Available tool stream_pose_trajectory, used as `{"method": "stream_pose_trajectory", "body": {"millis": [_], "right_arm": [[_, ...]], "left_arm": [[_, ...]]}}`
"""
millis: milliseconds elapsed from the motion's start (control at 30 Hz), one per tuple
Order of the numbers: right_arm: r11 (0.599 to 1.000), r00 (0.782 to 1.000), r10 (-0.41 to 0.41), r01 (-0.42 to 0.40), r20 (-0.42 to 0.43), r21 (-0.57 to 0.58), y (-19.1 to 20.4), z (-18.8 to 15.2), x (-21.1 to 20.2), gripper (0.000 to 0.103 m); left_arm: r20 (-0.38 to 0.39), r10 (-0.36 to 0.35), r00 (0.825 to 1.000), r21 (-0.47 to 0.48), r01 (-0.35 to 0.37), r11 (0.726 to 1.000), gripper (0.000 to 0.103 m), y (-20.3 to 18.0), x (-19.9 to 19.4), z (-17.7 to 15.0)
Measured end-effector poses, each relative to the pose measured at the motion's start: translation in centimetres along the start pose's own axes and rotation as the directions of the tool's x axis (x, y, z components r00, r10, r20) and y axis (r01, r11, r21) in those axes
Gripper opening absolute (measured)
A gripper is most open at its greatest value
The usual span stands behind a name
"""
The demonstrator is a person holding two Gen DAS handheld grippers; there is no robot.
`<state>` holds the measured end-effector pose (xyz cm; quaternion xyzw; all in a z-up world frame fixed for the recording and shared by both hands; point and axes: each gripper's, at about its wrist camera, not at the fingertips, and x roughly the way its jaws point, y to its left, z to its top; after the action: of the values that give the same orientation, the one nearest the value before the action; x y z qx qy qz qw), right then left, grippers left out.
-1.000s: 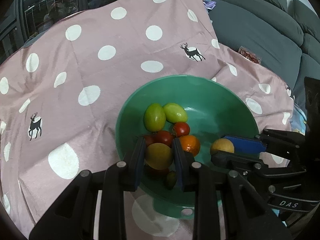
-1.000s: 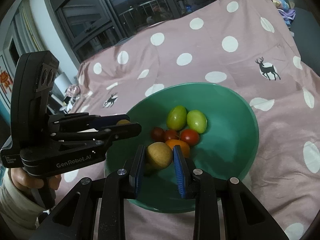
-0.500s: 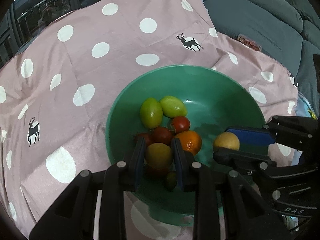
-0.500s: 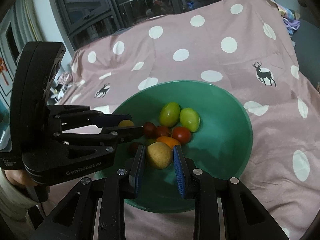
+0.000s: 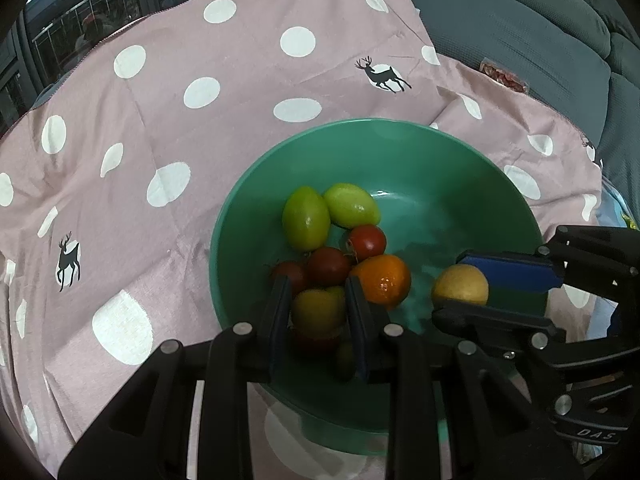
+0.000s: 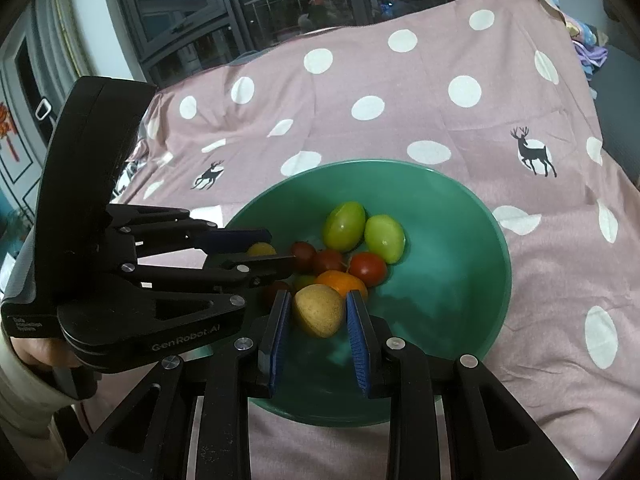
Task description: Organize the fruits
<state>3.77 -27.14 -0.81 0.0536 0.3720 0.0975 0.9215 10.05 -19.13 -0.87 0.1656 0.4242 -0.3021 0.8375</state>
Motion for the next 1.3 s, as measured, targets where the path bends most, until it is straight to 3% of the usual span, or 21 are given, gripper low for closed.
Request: {"method": "stream_pose_trajectory", "body": {"millis": [400, 667, 733, 900, 1033, 1167, 1300], "right_arm": [[1.0, 1.0, -0.008, 0.008, 0.008, 0.011, 0.0, -0.1, -0.1, 0.03], [1.0, 1.0, -0.011, 0.01, 0.021, 0.027, -0.2, 0.0, -0.5, 0.03], [0.999, 1.0, -0.016, 0.015, 0.025, 0.032, -0.3, 0.0, -0.6, 0.03], [0.997, 0.998, -0.046, 0.044, 0.036, 0.057, -0.4, -0.1, -1.5, 0.046], [0.995, 0.997, -0.068, 0.065, 0.046, 0.08, -0.6, -0.3, -2.6, 0.064], [0.991, 0.993, -0.109, 0.105, 0.047, 0.083, -0.3, -0.3, -3.7, 0.078], [0.985, 0.986, -0.153, 0.147, 0.06, 0.087, 0.0, -0.5, -5.0, 0.085]], "left_arm": [[0.003, 0.005, 1.0, -0.004, -0.005, 1.0, 0.029, 0.2, -0.1, 0.0], [0.013, 0.017, 1.0, -0.018, -0.017, 1.0, 0.048, 0.5, -0.5, 0.1], [0.018, 0.022, 1.0, -0.024, -0.022, 0.999, 0.061, 0.5, -0.8, 0.1], [0.046, 0.052, 0.998, -0.041, -0.05, 0.998, 0.087, 0.5, -2.3, 0.2], [0.061, 0.073, 0.995, -0.054, -0.069, 0.996, 0.098, 0.5, -3.6, -0.1], [0.08, 0.098, 0.992, -0.056, -0.094, 0.994, 0.102, 0.2, -5.0, -0.4], [0.089, 0.117, 0.989, -0.069, -0.111, 0.991, 0.102, 0.1, -6.5, -0.7]]}}
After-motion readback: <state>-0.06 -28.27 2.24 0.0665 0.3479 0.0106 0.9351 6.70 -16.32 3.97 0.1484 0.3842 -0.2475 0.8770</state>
